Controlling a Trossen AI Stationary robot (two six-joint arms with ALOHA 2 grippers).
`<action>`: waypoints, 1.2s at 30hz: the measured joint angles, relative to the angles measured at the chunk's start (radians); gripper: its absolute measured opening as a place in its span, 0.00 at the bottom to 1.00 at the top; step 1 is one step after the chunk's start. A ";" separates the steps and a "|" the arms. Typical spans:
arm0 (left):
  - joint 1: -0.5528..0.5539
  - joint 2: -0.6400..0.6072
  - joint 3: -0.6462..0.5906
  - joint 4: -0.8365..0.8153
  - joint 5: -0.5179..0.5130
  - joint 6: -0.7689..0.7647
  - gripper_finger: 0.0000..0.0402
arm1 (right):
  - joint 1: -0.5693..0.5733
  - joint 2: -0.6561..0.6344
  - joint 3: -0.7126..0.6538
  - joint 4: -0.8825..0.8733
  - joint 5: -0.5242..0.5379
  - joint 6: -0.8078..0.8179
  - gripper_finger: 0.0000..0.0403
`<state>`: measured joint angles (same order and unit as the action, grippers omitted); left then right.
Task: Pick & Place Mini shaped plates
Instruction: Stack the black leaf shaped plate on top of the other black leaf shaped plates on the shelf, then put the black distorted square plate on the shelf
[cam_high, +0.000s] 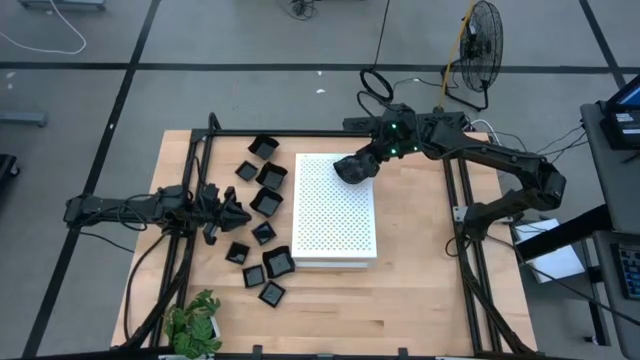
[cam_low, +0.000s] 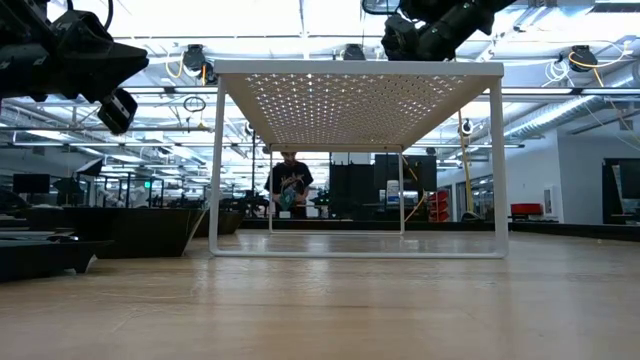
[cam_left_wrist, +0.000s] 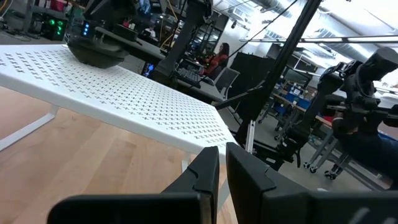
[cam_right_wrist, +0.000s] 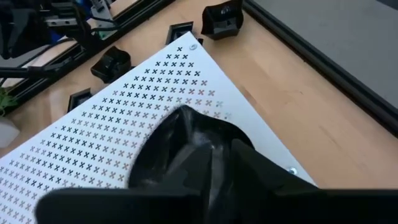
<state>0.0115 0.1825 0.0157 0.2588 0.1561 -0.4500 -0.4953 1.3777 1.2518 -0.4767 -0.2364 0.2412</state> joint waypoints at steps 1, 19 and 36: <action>0.000 0.000 0.000 0.000 0.000 0.000 0.08 | 0.000 0.000 0.000 0.000 0.000 0.000 0.15; 0.000 0.000 0.000 0.000 0.000 0.000 0.08 | 0.052 -0.474 -0.139 -0.146 -0.205 -0.107 0.17; 0.000 0.000 0.000 0.000 0.000 0.000 0.08 | 0.314 -1.196 -1.030 0.558 0.054 -0.005 0.00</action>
<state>0.0116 0.1826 0.0155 0.2588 0.1558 -0.4500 -0.1814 0.1813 0.2218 0.0813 -0.1825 0.2366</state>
